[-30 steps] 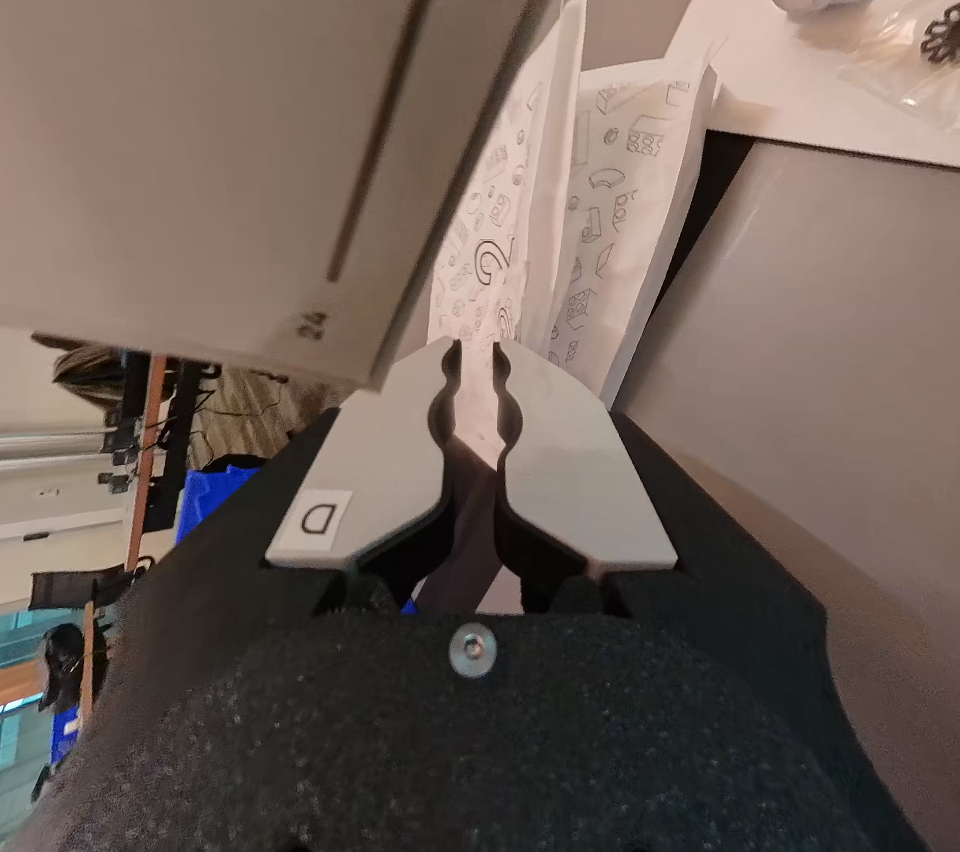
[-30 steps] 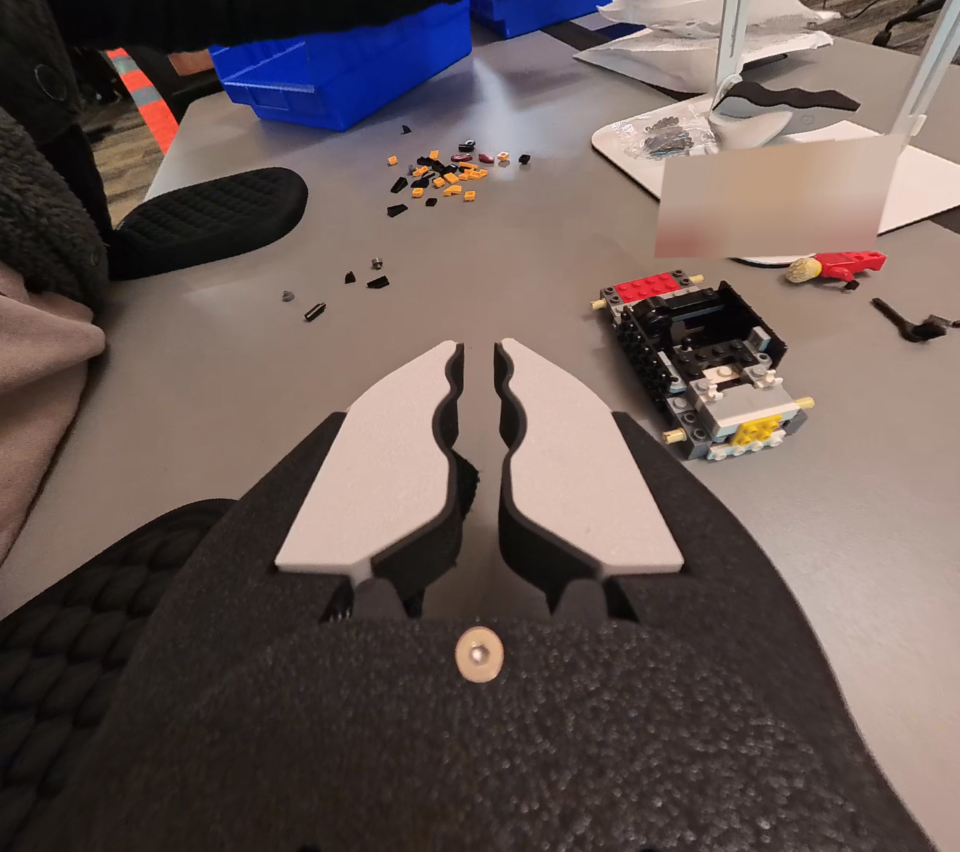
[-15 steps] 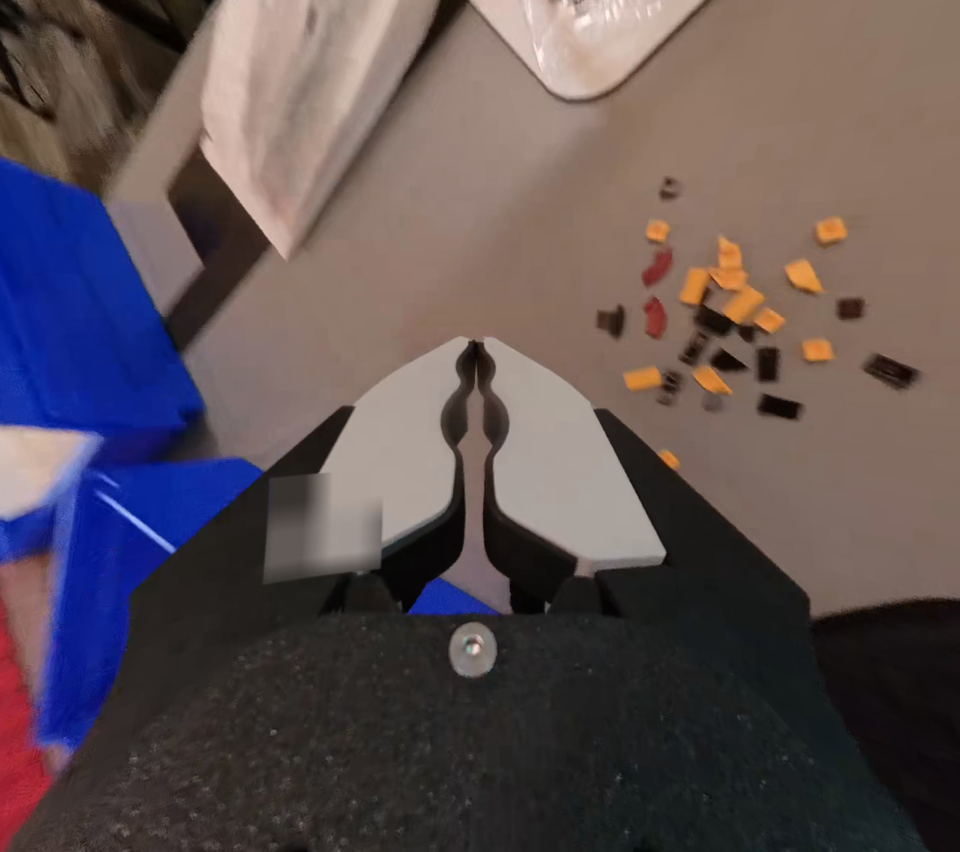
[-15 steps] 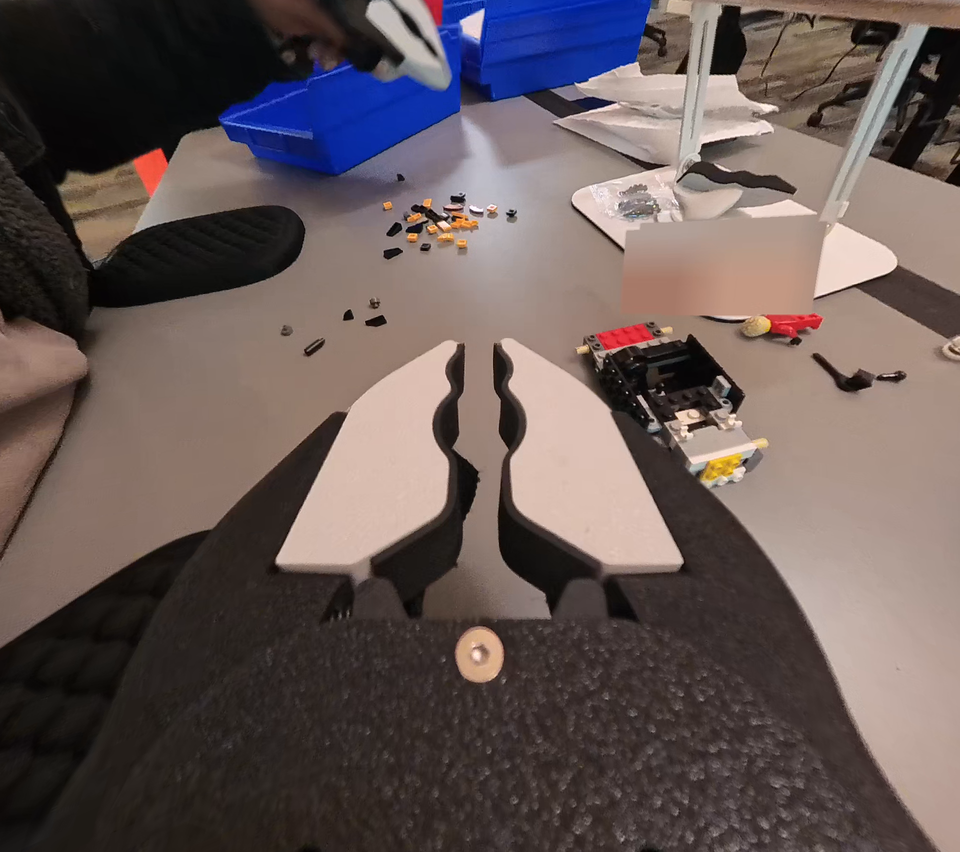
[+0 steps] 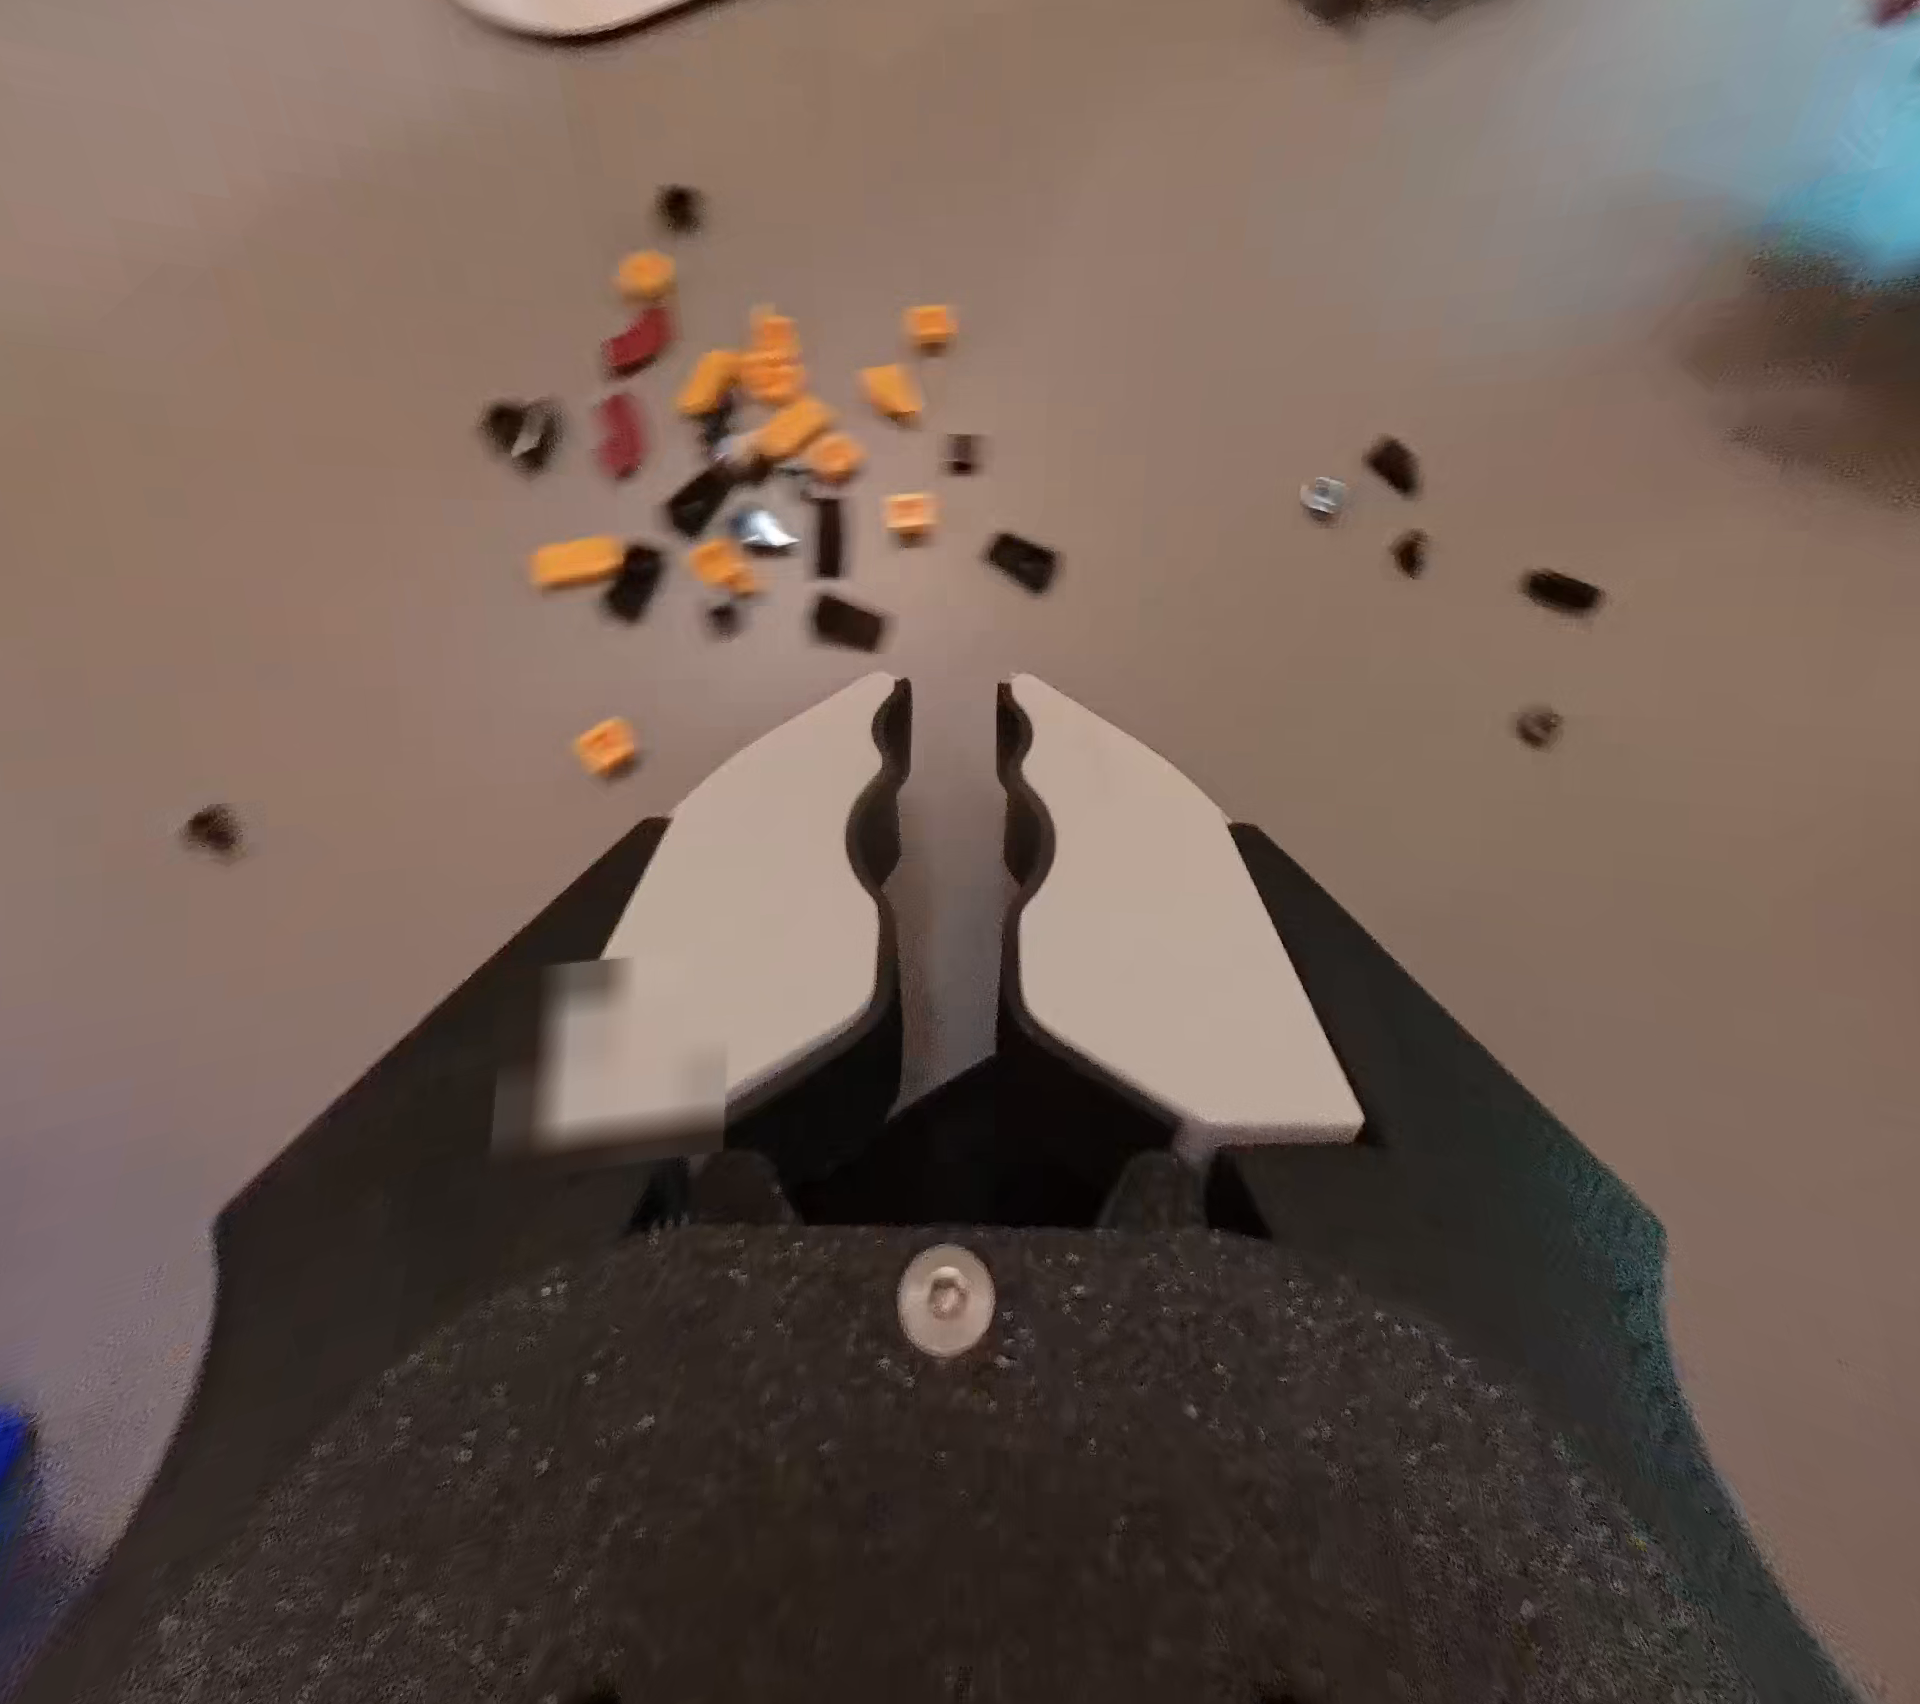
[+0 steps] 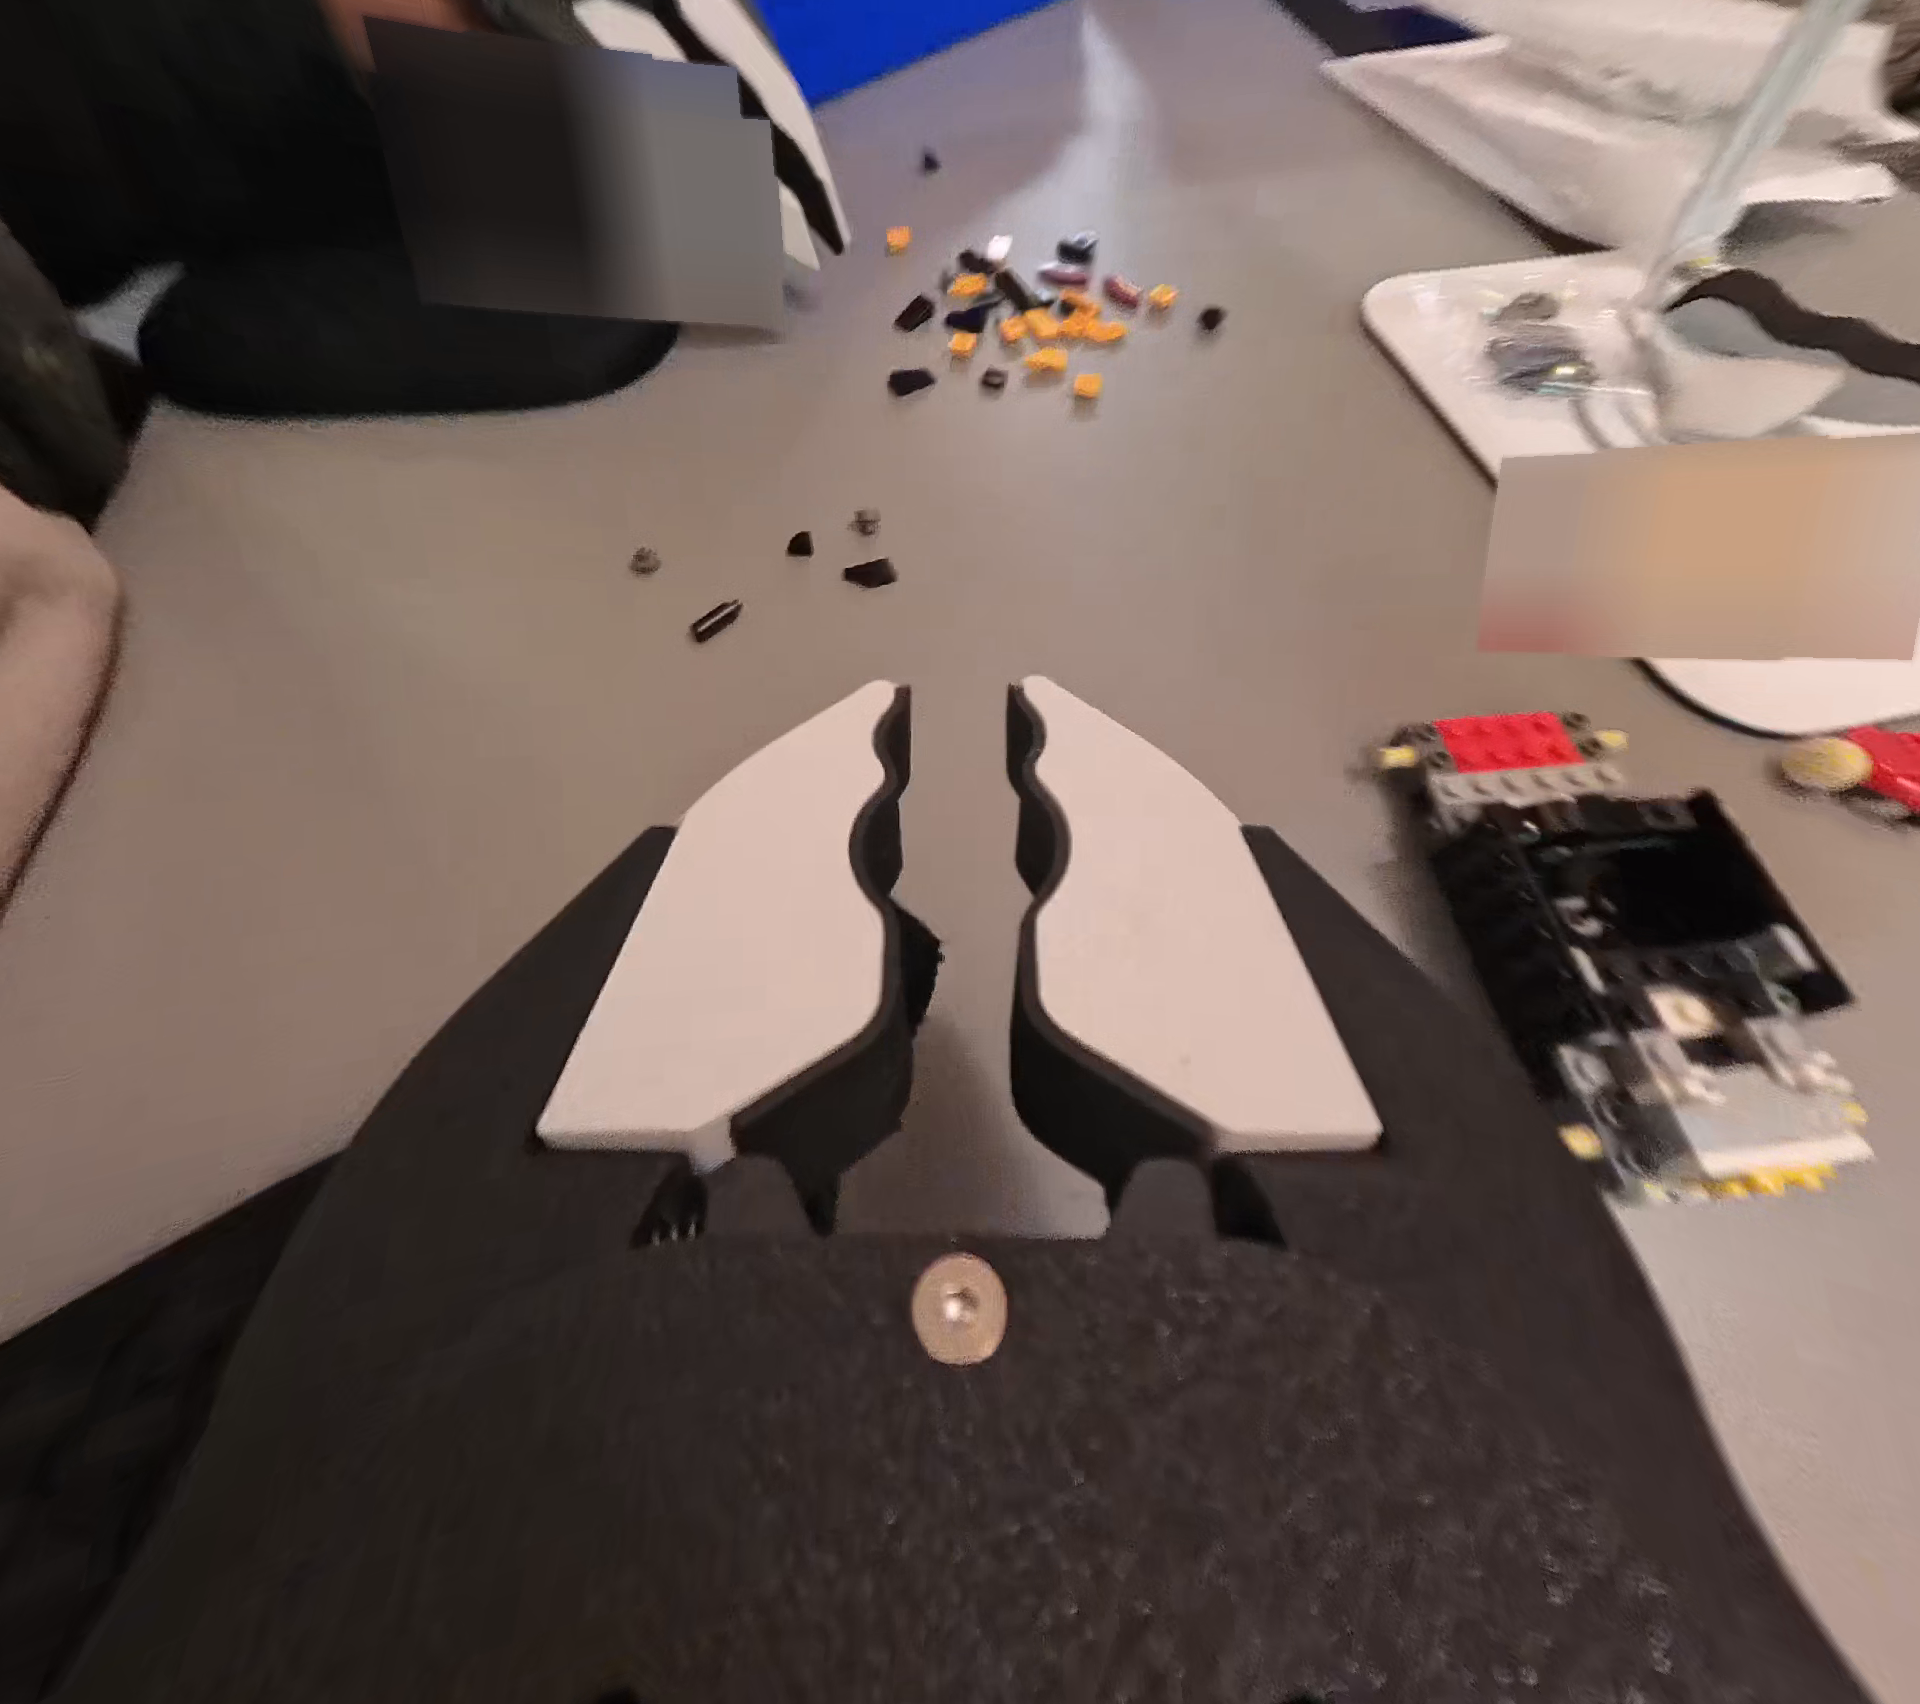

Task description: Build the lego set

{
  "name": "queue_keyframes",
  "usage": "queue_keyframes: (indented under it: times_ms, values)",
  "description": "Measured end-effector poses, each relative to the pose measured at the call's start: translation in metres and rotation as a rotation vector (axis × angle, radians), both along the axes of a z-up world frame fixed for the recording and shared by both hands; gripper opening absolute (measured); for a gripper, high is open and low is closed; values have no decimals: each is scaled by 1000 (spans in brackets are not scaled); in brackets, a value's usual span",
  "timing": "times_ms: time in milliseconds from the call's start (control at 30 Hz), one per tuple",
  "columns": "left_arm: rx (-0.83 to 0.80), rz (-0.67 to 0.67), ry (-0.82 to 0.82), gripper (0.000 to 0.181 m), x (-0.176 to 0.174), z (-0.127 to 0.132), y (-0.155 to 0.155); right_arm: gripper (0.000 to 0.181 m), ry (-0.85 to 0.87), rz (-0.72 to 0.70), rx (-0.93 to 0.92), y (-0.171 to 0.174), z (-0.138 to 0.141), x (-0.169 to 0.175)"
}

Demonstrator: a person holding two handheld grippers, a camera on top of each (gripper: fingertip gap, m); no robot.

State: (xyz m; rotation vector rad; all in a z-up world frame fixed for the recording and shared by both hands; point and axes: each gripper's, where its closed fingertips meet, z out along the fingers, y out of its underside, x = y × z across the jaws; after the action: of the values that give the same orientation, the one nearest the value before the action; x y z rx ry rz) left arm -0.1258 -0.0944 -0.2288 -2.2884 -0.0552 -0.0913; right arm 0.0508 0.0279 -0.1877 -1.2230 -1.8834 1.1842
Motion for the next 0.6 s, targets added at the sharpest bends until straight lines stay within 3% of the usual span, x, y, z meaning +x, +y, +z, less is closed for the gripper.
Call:
queue_keyframes:
  times_ms: [133,267,433,600]
  values:
    - [20,-249,-9,19,66,7,16,19,-28,30,49,-20,-5,-13]
    - [-58,-402,3,21,103,-5,32,19,10,-11,45,-14,2,-17]
    - [-173,-454,25,7,111,-22,42,19,81,-133,48,14,13,-11]
    - [-174,-448,15,3,112,-24,44,19,116,-186,7,31,16,-5]
